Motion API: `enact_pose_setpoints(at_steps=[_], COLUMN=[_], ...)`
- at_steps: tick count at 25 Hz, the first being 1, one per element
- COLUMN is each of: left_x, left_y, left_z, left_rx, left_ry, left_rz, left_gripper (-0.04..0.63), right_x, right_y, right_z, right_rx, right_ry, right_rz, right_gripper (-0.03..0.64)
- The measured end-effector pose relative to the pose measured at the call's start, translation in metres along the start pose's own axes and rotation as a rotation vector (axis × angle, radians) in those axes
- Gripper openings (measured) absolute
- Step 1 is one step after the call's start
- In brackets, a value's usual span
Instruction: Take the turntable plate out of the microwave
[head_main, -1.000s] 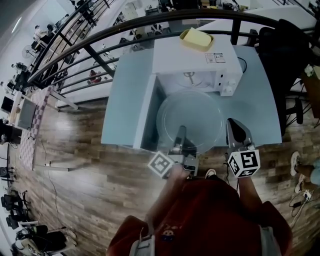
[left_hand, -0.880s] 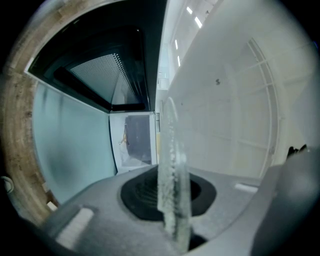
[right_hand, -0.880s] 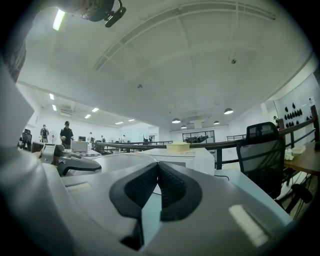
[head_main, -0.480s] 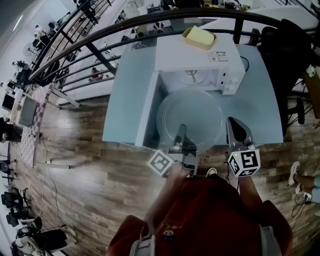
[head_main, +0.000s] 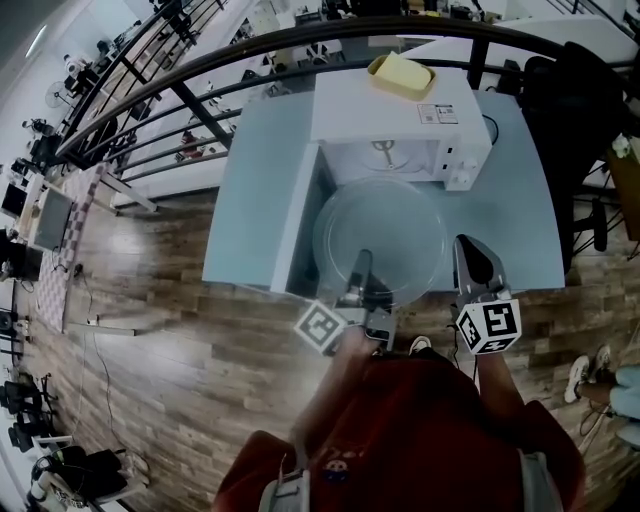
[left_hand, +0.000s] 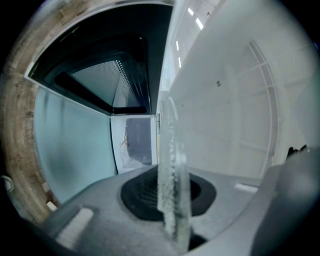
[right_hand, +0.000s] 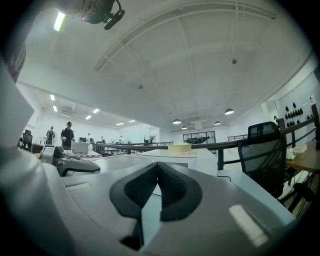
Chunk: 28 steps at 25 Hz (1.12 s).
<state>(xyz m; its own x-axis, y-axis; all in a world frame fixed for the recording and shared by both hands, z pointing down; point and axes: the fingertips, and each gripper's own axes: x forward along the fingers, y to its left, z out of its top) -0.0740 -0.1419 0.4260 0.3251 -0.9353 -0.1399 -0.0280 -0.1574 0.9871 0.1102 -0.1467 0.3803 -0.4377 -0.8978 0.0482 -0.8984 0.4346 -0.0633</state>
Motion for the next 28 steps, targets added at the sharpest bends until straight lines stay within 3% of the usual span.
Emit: enact_pose_setpoints(at_steps=[28], left_x=[0.036], left_y=[0.002], left_z=[-0.035], left_rx=[-0.005], left_ry=[0.043], left_rz=[-0.014], left_gripper=[0.023], right_x=[-0.016], right_y=[-0.047], right_z=[-0.003], right_rx=[-0.003], right_ry=[0.003], right_rz=[-0.059], right_gripper=[0.002])
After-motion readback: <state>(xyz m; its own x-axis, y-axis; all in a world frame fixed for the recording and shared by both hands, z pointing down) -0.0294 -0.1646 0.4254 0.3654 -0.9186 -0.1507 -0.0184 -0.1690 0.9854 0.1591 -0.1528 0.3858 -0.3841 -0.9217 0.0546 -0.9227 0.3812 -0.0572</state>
